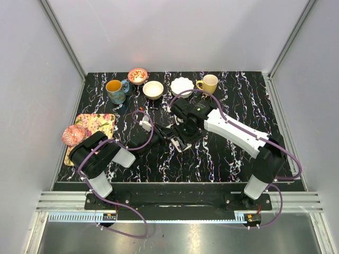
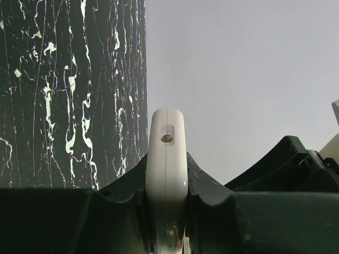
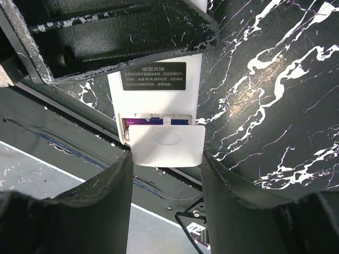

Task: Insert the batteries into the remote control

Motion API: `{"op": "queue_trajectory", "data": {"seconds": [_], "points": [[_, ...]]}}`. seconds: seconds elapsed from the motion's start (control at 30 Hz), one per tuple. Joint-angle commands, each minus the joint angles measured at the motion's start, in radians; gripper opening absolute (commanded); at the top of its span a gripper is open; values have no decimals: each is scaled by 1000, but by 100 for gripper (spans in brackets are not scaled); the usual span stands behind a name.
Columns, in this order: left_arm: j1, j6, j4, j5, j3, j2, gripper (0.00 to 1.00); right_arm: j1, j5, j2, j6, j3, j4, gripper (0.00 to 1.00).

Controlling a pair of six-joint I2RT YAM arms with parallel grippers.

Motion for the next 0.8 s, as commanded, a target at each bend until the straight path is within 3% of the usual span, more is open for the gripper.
{"op": "queue_trajectory", "data": {"seconds": [0.0, 0.77], "points": [[-5, -17, 415, -11, 15, -5, 0, -10, -3, 8, -19, 41, 25, 0], [-9, -14, 415, -2, 30, -6, 0, -9, -48, 25, -10, 25, 33, 0]]}}
